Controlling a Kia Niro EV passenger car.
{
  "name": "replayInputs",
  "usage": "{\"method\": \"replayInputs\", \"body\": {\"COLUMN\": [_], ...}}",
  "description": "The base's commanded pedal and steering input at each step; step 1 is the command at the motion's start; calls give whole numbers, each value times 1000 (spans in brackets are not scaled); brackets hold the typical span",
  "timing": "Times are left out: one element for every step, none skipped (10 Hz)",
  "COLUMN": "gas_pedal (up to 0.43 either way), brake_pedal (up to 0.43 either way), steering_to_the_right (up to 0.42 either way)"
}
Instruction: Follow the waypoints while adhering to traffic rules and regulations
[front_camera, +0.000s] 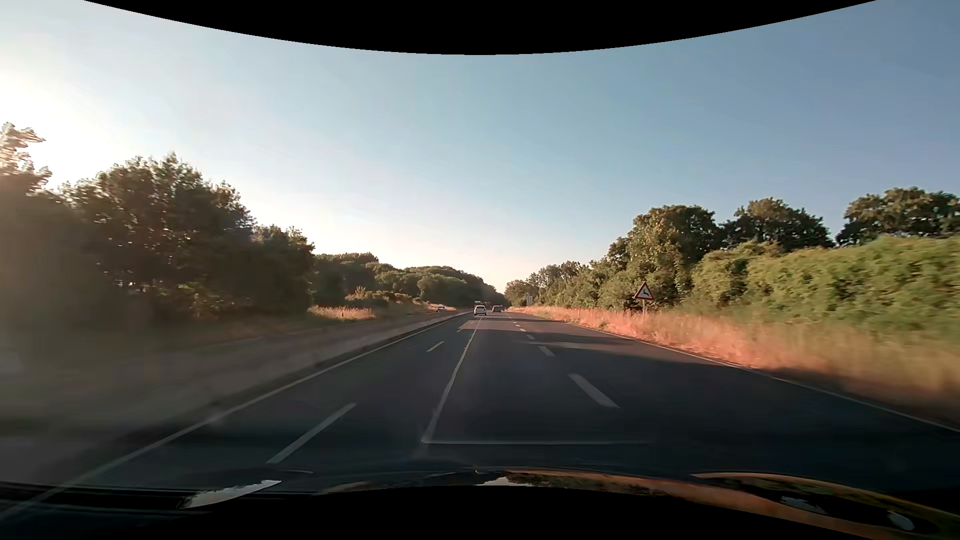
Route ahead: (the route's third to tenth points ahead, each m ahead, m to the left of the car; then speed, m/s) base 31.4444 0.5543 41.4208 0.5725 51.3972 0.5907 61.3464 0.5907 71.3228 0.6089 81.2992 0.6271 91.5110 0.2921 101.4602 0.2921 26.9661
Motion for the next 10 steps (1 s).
{"method": "replayInputs", "body": {"gas_pedal": [339,339,339,339,339,339,339,339,339,339], "brake_pedal": [0,0,0,0,0,0,0,0,0,0], "steering_to_the_right": [-2,0,0,0,0,0,1,1,1,0]}}
